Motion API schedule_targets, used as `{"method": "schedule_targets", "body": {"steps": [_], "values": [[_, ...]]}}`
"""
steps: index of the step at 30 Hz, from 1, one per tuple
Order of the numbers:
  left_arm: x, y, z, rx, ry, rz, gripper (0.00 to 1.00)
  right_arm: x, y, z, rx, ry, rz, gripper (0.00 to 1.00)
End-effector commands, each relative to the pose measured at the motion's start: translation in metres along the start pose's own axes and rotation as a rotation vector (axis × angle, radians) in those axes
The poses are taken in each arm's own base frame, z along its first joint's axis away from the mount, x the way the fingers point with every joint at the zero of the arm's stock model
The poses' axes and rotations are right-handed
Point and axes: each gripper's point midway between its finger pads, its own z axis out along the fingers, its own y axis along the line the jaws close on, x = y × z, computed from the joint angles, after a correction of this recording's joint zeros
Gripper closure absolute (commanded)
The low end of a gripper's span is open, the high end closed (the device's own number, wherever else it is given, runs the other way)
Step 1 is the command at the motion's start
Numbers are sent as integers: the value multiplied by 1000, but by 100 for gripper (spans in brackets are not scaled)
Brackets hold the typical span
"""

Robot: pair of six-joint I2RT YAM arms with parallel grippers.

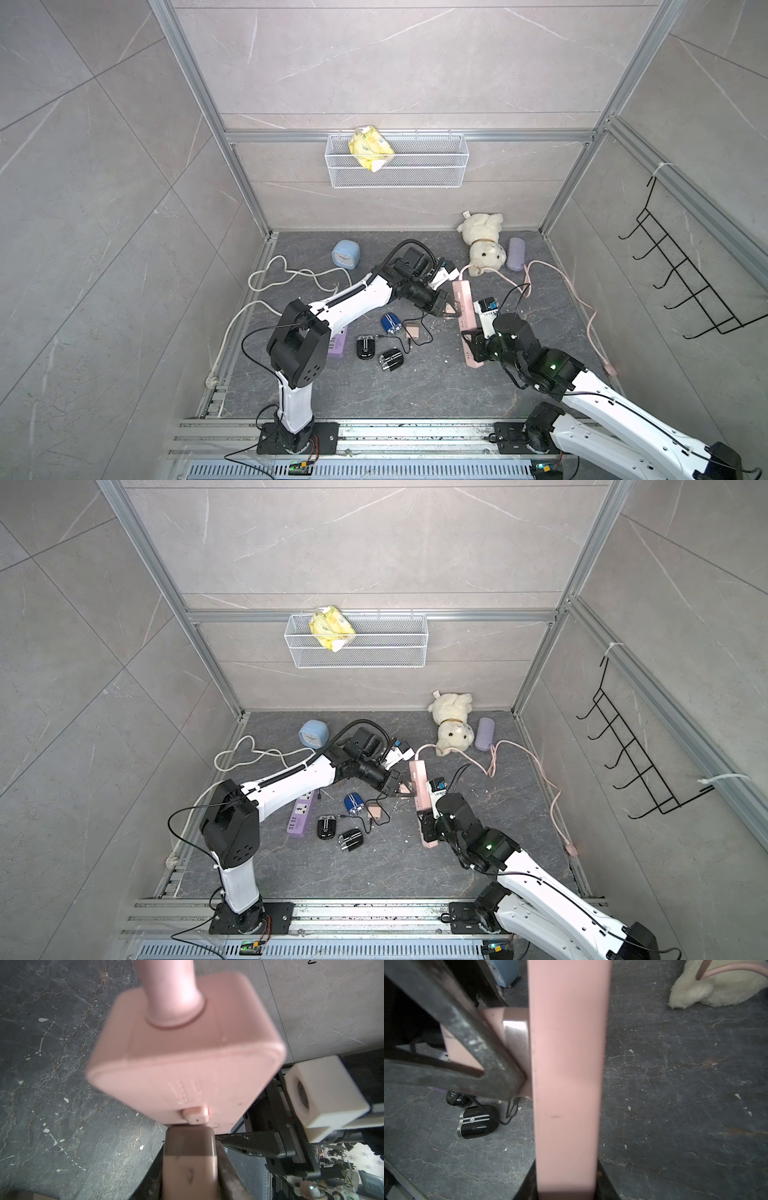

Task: Unplug the electric shaver
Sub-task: Remove the plug from the socket.

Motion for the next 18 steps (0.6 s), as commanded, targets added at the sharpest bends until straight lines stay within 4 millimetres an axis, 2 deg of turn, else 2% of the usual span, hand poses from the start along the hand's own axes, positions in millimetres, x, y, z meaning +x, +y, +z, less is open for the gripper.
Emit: {"method": "schedule_targets", "body": {"steps": [1, 9, 18], "values": [[-7, -24, -18, 43, -41, 74, 100, -11, -6, -1, 43, -51, -1, 100], [-2, -36, -29, 51, -57, 89, 100, -6, -24, 5, 147, -31, 35, 100], [10, -39, -35, 51, -82, 78, 100, -17, -35, 4, 167, -71, 112, 100]]}}
